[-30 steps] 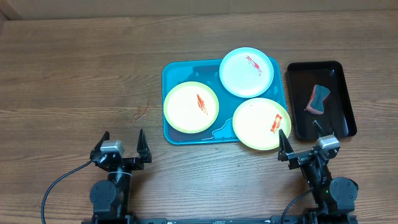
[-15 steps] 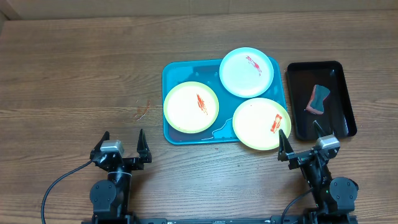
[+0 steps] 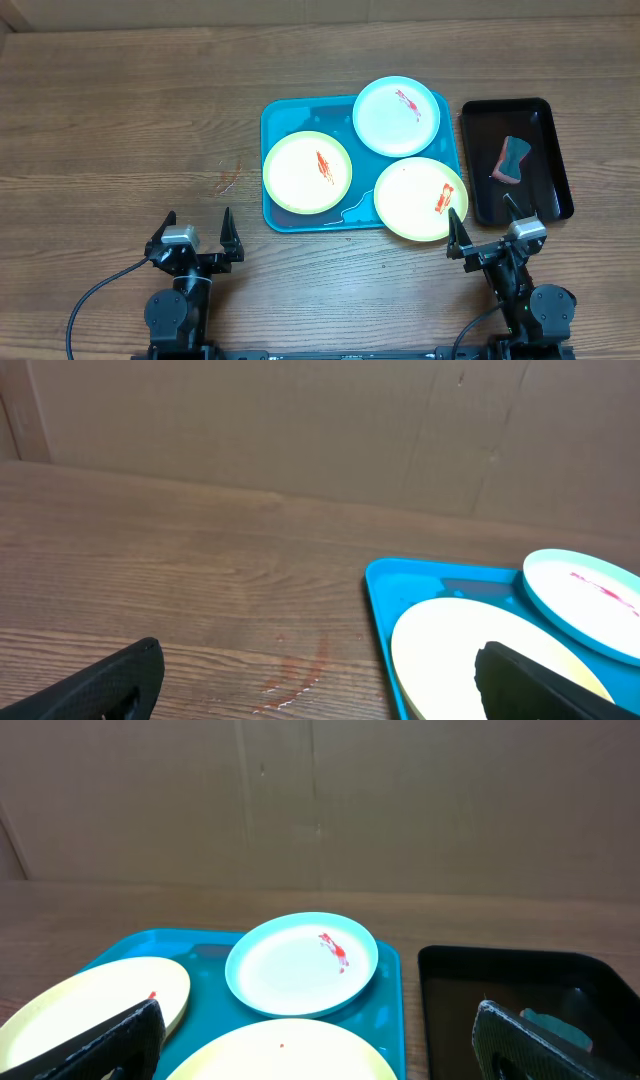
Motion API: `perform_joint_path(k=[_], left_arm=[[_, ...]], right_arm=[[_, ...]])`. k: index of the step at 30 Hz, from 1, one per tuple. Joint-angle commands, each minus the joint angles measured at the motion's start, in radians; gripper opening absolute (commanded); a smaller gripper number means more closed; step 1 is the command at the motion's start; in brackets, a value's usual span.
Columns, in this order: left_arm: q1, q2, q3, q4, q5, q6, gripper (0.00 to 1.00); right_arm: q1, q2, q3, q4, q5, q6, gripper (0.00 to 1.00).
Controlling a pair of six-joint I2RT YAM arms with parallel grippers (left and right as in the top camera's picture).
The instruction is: Clean dirty plates on tray and stack at the side
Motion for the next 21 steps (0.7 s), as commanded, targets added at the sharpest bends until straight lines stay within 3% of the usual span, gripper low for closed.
perform_joint_path(k=[1, 21], left_arm=[[-0.001, -0.009, -0.003, -0.002, -0.001, 0.022, 1.00], [-0.002, -0.009, -0.003, 0.011, 0.067, -0.009, 1.00]], right_arm=[[0.006, -0.009, -0.011, 0.005, -0.004, 0.002, 1.00], [0.006, -0.009, -0.010, 0.061, -0.076, 0.000, 1.00]])
